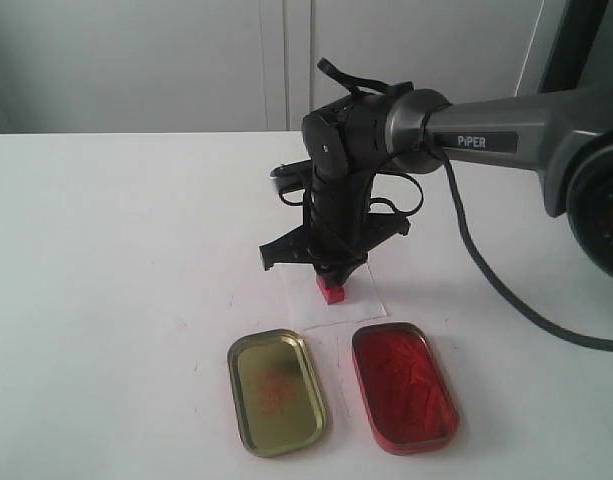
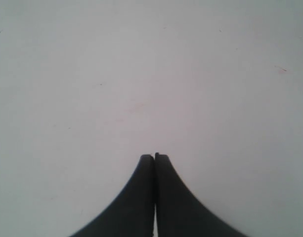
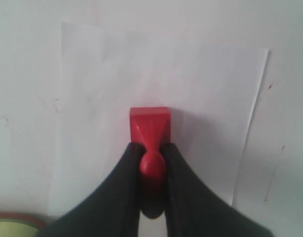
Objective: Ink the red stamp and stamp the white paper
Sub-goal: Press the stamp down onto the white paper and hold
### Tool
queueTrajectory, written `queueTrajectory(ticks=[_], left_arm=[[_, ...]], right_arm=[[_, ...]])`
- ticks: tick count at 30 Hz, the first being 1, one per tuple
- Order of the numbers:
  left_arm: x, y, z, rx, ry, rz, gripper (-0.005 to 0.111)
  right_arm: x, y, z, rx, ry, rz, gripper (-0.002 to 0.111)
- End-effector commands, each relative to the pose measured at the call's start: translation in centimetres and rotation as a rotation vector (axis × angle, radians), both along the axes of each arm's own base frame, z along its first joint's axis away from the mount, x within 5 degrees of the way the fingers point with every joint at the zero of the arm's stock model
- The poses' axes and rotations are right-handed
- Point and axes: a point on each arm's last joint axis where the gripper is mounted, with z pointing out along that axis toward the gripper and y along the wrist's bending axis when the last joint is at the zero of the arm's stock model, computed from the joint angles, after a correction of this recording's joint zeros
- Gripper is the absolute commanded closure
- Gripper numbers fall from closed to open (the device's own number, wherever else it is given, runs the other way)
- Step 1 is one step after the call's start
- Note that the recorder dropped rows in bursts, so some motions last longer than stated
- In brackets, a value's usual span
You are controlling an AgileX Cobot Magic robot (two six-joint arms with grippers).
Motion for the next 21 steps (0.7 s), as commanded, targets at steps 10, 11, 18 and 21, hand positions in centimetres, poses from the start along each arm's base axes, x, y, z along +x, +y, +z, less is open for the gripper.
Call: queueTrajectory(ticks=[10,11,18,21], left_arm=[[-0.07,0.00,-0.42,0.000,0.021,0.000,0.107],[-0.07,0.00,-0.42,0.000,0.021,0.000,0.107],[-0.07,0.00,-0.42,0.000,0.021,0.000,0.107],[-0.07,0.00,-0.42,0.000,0.021,0.000,0.107]], right_arm=[[-0.82,-0.48,-6.81,-0.045,0.128,-0.027,0.108],[-0.81,-0.52,-6.81,-0.051,0.127,-0.022,0.108],[-0.72,-0.48,-6.81,-0.043,0.117,-0.061,0.108],[-0.72,-0.29,-6.81,-0.020,0.117,-0.075,0.108]])
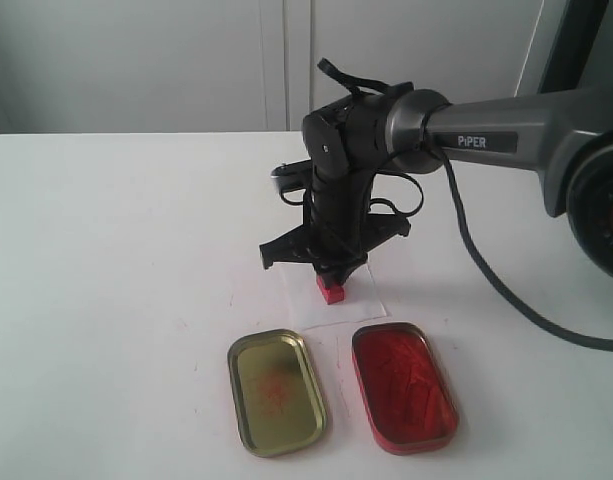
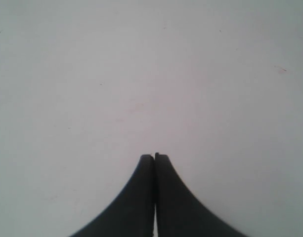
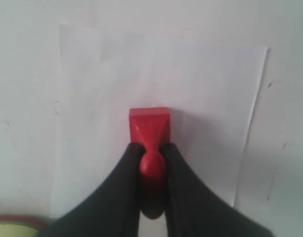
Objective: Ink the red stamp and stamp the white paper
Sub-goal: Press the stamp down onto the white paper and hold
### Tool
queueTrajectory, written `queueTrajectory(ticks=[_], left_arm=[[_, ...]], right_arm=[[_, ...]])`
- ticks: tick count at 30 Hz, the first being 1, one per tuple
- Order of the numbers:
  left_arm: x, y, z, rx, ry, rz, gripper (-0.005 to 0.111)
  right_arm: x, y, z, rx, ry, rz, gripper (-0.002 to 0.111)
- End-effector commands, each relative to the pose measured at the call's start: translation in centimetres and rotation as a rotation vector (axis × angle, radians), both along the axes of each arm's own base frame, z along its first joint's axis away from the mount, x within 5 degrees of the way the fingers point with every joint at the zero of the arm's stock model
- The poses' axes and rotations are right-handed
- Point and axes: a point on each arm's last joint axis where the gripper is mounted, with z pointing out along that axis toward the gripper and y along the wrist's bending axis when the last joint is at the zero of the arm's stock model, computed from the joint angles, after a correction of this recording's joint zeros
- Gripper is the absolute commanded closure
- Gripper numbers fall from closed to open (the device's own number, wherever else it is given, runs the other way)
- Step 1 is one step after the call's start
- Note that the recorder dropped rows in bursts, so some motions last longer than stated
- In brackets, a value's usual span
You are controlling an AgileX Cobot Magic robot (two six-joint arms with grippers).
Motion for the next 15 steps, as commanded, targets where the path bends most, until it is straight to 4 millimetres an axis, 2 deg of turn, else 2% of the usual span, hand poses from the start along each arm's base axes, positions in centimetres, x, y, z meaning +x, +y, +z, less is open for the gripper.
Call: queueTrajectory(ticks=[1,6,11,15], left_arm=[[-0.07,0.00,-0.42,0.000,0.021,0.000,0.107],[-0.07,0.00,-0.42,0.000,0.021,0.000,0.107],[-0.07,0.00,-0.42,0.000,0.021,0.000,0.107],[-0.07,0.00,-0.42,0.000,0.021,0.000,0.107]], right_arm=[[-0.76,-0.48,-6.82,-0.043,0.123,-0.041,0.108],[-0.65,-1.23,-6.77,-0.132,0.111,0.012,0.108],[-0.86,-0.53,-6.82,-0.046,0.133,-0.091,0.108],[-0.80,-0.52,-6.82,-0.047,0.127,-0.056,0.108]])
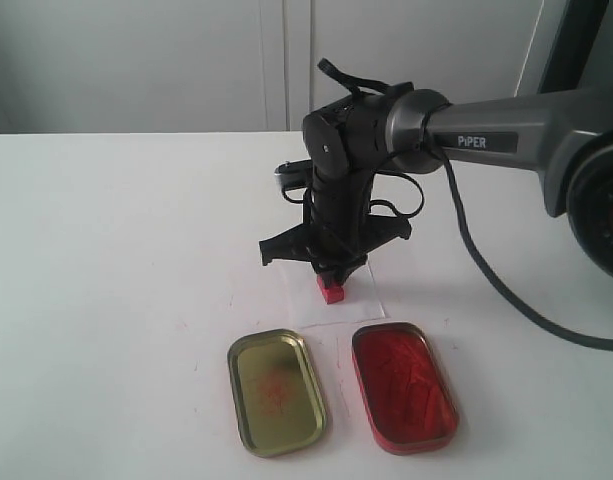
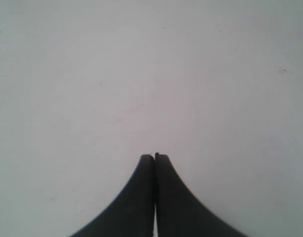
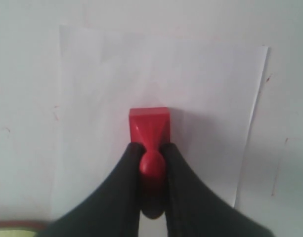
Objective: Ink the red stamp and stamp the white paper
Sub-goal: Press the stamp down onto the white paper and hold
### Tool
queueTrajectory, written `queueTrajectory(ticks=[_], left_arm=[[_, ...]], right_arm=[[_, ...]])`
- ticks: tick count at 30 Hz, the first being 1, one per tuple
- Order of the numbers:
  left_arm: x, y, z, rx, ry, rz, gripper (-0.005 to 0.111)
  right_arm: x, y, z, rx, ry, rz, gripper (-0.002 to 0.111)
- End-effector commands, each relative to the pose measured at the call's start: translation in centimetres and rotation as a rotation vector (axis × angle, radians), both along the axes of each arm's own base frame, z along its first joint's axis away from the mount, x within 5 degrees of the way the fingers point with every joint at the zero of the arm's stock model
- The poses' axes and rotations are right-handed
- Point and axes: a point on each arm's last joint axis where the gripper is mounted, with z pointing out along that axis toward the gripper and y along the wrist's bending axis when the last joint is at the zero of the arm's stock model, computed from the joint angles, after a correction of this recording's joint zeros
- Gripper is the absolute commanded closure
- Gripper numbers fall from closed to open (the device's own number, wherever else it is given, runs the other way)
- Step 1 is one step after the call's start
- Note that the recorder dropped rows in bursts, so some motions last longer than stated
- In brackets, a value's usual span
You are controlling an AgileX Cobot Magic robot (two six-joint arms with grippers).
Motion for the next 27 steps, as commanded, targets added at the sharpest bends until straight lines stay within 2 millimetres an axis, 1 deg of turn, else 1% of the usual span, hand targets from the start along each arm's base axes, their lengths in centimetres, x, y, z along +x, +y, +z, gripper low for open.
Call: queueTrajectory(ticks=[1,3,13,22,24,27], left_arm=[[-0.1,0.0,-0.4,0.000,0.021,0.000,0.107],[-0.1,0.0,-0.4,0.000,0.021,0.000,0.107],[-0.1,0.0,-0.4,0.000,0.021,0.000,0.107],[-0.1,0.0,-0.4,0.000,0.021,0.000,0.107],[-0.1,0.0,-0.4,0.000,0.021,0.000,0.107],[-0.1,0.0,-0.4,0.000,0.021,0.000,0.107]], right_arm=[[-0.8,-0.7,-6.8,-0.072,0.125,0.016,0.108],[-0.7,-1.0,-6.8,-0.114,0.116,0.042,0.108],[-0.7,-1.1,-6.6,-0.118,0.110,0.046,0.108],[-0.5,-0.9,-4.0,-0.089,0.063,0.045,0.108],[-0.5,-0.9,-3.7,-0.086,0.057,0.045,0.108],[-0.5,-1.0,-3.7,-0.092,0.066,0.046,0.108]])
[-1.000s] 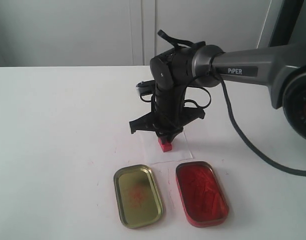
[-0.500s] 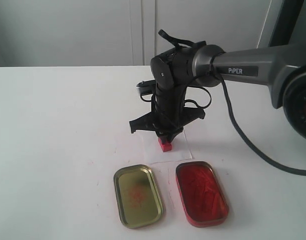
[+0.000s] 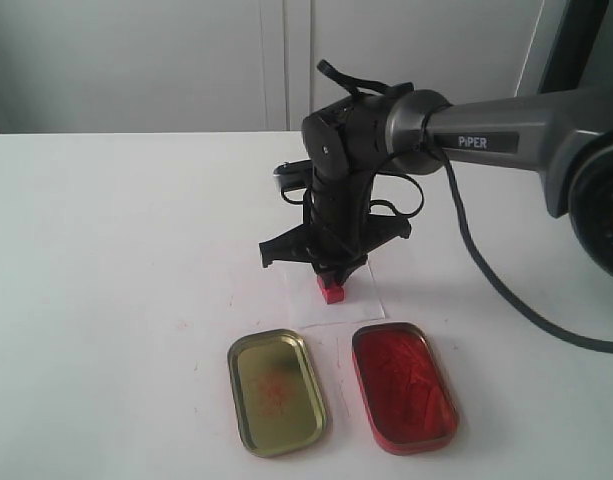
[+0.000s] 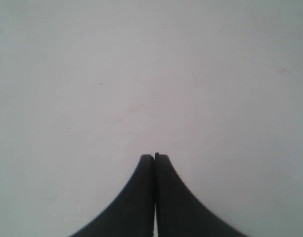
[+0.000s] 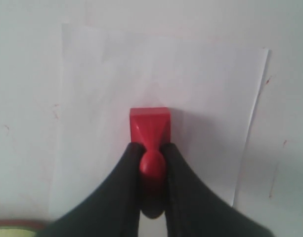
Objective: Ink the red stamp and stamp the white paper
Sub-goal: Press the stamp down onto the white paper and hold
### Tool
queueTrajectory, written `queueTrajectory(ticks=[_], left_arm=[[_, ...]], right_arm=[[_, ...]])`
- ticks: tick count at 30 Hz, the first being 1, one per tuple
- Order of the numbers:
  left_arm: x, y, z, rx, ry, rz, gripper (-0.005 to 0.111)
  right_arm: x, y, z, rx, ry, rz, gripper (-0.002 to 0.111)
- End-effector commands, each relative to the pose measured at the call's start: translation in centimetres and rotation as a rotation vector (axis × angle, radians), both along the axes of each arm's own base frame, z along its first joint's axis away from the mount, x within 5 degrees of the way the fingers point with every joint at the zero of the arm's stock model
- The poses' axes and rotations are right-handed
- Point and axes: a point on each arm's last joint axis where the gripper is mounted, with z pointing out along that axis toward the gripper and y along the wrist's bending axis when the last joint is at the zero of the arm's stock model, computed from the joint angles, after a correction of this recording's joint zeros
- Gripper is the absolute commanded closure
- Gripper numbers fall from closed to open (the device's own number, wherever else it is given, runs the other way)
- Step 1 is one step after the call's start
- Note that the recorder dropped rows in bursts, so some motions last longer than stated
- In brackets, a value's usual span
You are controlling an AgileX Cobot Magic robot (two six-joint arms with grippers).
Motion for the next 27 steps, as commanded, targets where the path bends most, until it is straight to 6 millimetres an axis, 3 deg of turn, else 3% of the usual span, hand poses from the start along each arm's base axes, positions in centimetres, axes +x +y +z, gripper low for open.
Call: queueTrajectory(ticks=[1,11,27], left_arm=[[-0.1,0.0,-0.4,0.000,0.021,0.000,0.107],[-0.1,0.0,-0.4,0.000,0.021,0.000,0.107],[-0.1,0.0,-0.4,0.000,0.021,0.000,0.107]], right_arm=[[-0.7,-0.9,-4.1,-0.084,0.095,0.014,0.108],[-1.2,-1.1,-3.2,-0.100,0.138,0.026,0.108],[-0.9,-0.9,0.9,-0.031,0.033,0.031,0.108]])
